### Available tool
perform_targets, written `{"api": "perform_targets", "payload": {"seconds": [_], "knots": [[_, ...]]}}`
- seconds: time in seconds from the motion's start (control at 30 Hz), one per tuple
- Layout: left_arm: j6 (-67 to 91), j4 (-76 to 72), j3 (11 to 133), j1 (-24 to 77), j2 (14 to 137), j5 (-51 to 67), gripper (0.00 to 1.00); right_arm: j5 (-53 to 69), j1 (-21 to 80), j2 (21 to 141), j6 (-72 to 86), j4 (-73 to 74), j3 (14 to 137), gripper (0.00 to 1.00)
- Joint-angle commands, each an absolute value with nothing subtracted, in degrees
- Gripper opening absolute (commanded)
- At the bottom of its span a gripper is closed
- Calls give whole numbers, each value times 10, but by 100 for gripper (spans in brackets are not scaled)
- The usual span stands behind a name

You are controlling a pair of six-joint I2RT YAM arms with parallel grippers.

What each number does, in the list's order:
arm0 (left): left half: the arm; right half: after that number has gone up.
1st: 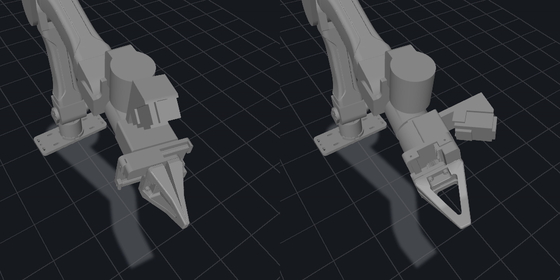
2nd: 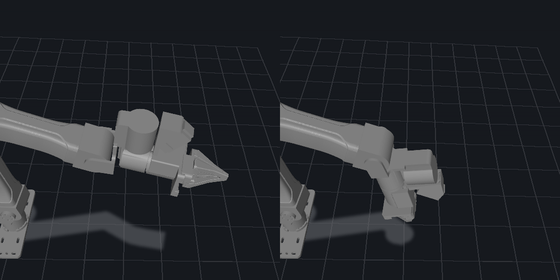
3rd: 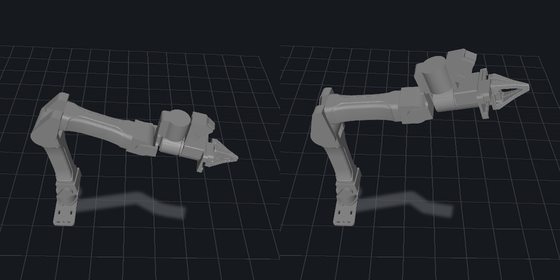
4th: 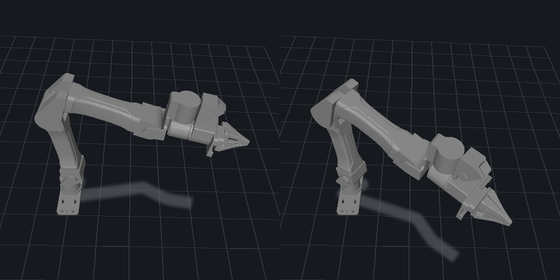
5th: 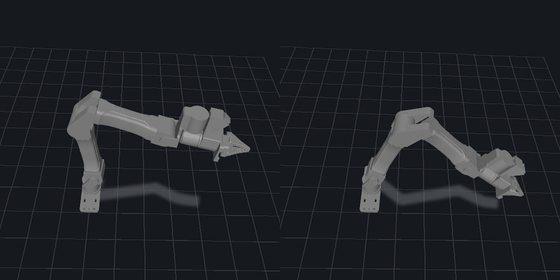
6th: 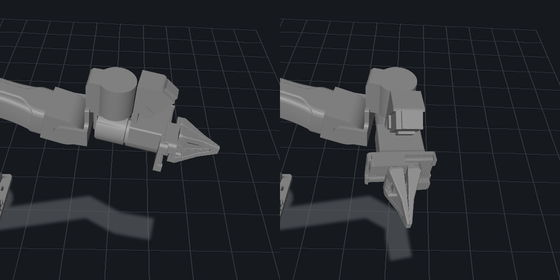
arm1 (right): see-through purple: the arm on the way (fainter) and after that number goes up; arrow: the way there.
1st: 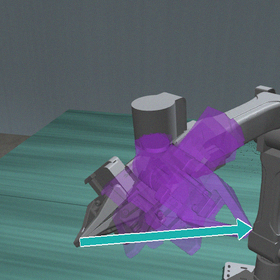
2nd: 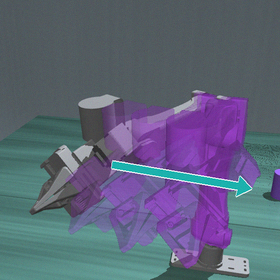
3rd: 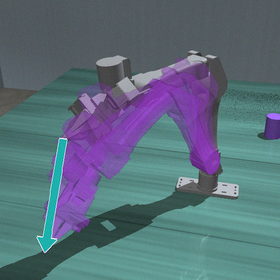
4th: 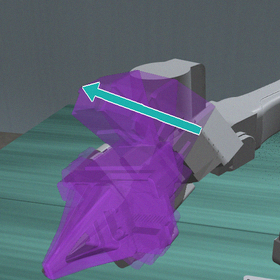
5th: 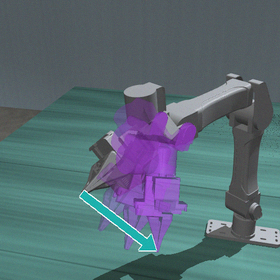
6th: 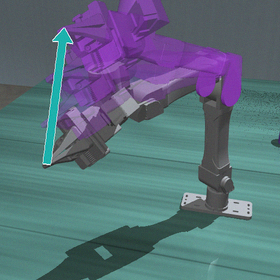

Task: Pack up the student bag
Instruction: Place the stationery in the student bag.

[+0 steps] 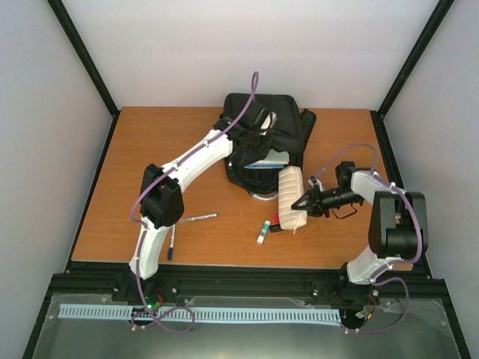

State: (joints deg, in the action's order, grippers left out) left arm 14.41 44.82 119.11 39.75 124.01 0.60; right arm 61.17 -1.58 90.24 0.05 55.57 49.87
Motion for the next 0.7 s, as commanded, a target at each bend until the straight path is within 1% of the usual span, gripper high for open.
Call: {"api": "perform_targets", "payload": {"seconds": [0.0,0.2,0.27,0.43,0.6,0.67], "knots": [[166,398,1217,389,1191,37,1,656,-3,966,-13,534,560,12],[158,402,1222,389,1180,26,1,725,28,1074,-59,555,661,11],[156,403,1220,389,1174,24,1,732,35,1112,-84,578,708,11],[155,407,1220,389,1160,30,1,753,52,1181,-99,601,768,12],[162,401,1213,389,1157,39,1,748,65,1199,-27,531,782,13],[169,395,1212,390,1158,40,1,724,69,1201,22,481,781,12]]}}
